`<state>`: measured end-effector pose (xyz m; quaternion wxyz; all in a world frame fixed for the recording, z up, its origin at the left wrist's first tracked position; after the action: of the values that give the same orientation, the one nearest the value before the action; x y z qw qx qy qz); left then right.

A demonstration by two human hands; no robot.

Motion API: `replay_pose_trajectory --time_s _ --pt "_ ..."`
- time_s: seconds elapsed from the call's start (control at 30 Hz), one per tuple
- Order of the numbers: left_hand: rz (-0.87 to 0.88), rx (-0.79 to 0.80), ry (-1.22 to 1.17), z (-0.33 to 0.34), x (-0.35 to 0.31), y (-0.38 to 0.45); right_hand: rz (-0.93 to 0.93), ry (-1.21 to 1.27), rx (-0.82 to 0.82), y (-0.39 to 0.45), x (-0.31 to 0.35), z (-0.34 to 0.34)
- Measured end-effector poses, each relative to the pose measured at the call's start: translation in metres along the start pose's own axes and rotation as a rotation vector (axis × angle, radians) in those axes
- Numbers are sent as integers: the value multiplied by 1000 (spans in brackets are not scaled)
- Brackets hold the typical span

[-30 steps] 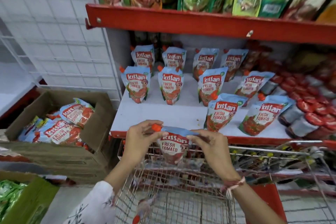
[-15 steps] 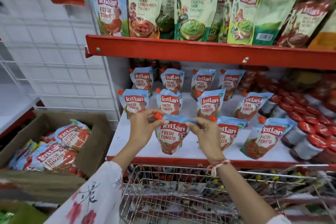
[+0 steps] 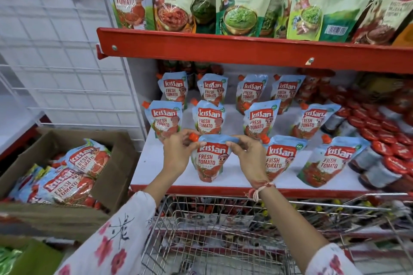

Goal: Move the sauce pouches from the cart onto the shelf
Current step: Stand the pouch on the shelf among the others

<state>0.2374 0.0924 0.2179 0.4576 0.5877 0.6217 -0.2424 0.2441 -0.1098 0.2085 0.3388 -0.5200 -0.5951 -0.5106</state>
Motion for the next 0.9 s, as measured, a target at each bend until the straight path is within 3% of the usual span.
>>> replay_pose_trajectory --time_s 0.57,0.77,0.9 --pt "-40 -18 -7 -11 10 -30 15 -49 -92 -19 5 4" --pt "-158 -49 -13 -21 44 -91 -293 -236 -200 -89 24 13" --pt "-206 27 92 -18 76 -133 -383 -312 8 -133 6 40"
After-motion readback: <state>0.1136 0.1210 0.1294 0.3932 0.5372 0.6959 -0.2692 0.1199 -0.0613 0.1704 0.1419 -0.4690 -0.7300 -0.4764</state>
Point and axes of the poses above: each hand's wrist, its own y-axis towards the middle knuckle, its own z-axis out of the palm, x = y × z, the point moved 7 cm from there along y, towards the middle knuckle, and after that the axes turned 8 degrees about y, right-handed, at the moved point
